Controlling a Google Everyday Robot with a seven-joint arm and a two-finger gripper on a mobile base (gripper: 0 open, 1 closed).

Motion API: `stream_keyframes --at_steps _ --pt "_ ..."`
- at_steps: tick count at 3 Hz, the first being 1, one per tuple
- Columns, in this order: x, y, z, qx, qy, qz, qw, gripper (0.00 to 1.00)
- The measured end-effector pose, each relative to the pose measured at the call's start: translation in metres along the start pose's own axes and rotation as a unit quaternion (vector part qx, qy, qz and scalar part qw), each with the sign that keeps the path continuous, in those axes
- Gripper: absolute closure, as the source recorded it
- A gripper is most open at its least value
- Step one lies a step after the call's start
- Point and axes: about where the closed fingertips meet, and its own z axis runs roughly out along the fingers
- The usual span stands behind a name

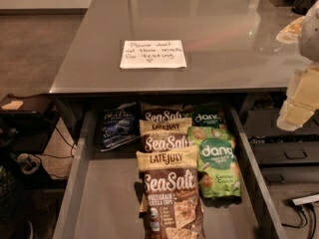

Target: Pick green rice chip bag from top drawer and place on counter

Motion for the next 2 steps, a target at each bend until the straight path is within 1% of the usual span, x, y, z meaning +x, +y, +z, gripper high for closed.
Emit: stream_keyframes --at_steps 1,2 --pt "0.0 0.0 0.0 0.0 0.0 0.0 1.0 0.0" --pt "0.002 0.005 0.015 -0.003 -0.016 0.001 0.9999 0.0"
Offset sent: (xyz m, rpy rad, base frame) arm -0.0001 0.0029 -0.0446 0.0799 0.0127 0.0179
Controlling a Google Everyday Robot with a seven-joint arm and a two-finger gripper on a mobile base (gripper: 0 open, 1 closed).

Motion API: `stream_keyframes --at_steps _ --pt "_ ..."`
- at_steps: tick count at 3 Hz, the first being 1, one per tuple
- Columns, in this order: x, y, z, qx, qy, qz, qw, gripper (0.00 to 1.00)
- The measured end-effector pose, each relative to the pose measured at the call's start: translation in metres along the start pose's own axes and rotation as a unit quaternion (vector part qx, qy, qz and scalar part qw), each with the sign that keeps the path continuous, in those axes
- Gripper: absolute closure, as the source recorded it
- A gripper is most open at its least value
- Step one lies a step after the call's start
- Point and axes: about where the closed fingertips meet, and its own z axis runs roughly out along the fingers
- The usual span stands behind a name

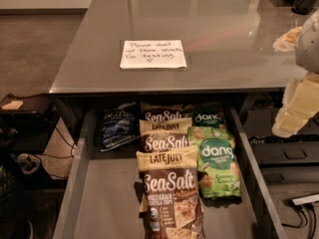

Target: Pick green rice chip bag from top drawer and place on counter

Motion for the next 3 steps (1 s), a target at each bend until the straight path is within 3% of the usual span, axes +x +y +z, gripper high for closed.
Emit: stream_keyframes --at_steps 1,3 --pt "0.001 0.013 0.032 0.001 -0.033 -0.009 0.9994 0.0" --pt "-0.007 0.035 0.11 0.012 -0.104 -0.043 0.9935 0.0"
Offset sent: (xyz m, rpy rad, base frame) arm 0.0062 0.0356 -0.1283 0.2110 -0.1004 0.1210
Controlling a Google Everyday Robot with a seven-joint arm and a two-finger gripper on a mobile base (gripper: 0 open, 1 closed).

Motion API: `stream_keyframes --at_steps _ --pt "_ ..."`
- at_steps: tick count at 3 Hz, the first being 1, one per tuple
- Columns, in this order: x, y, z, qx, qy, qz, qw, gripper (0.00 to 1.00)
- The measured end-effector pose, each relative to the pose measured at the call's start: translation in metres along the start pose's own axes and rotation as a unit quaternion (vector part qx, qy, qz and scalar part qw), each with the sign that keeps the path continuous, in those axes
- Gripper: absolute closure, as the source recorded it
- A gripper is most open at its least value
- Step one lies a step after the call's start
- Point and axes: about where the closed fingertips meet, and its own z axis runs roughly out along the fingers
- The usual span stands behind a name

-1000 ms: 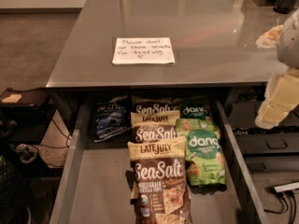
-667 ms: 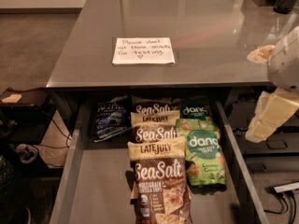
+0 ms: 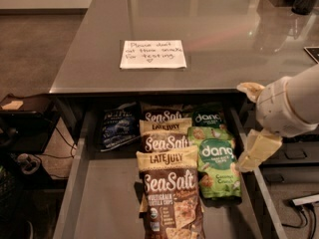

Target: Pick green rice chip bag from top drawer and place on counter

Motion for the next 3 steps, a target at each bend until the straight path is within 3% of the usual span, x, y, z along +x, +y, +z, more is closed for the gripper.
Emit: stream_keyframes --at_steps 1,2,3 --pt "0.005 0.013 0.038 -0.011 -0.037 -0.012 0.9992 0.0" --pt "0.008 0.038 0.077 -0.04 -0.053 -0.029 0.9973 0.0" --pt "0.02 0.068 0.116 -0.085 -0.044 -0.034 0.9948 0.0"
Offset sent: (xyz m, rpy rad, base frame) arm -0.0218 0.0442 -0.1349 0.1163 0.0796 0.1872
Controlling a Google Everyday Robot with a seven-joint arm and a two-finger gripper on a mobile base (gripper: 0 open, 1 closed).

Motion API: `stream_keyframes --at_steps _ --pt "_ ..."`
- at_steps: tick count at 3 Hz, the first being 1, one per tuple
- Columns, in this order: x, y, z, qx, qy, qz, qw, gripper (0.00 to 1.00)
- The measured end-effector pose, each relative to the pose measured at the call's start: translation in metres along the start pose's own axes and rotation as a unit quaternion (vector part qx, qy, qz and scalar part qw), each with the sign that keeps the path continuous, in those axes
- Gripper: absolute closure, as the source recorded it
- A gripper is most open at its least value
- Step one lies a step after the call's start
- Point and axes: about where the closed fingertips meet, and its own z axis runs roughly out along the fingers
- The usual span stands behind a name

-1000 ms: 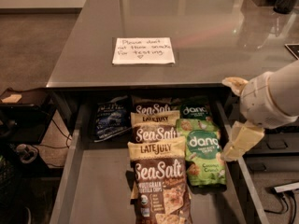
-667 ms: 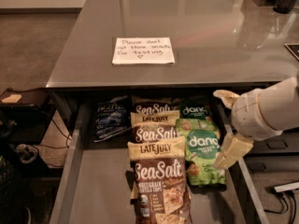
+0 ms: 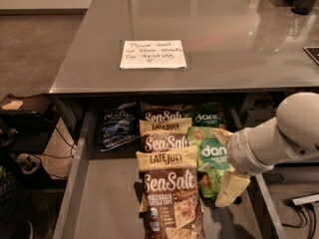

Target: Pick green rice chip bag from top drawer and place on counter

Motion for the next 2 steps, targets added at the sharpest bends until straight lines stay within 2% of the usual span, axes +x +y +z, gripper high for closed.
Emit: stream_keyframes --at_steps 1,2 --pt "0.0 0.0 0.0 0.0 0.0 0.0 1.0 0.0" --pt "0.011 0.001 0.005 0.016 0.006 -0.028 0.9995 0.0"
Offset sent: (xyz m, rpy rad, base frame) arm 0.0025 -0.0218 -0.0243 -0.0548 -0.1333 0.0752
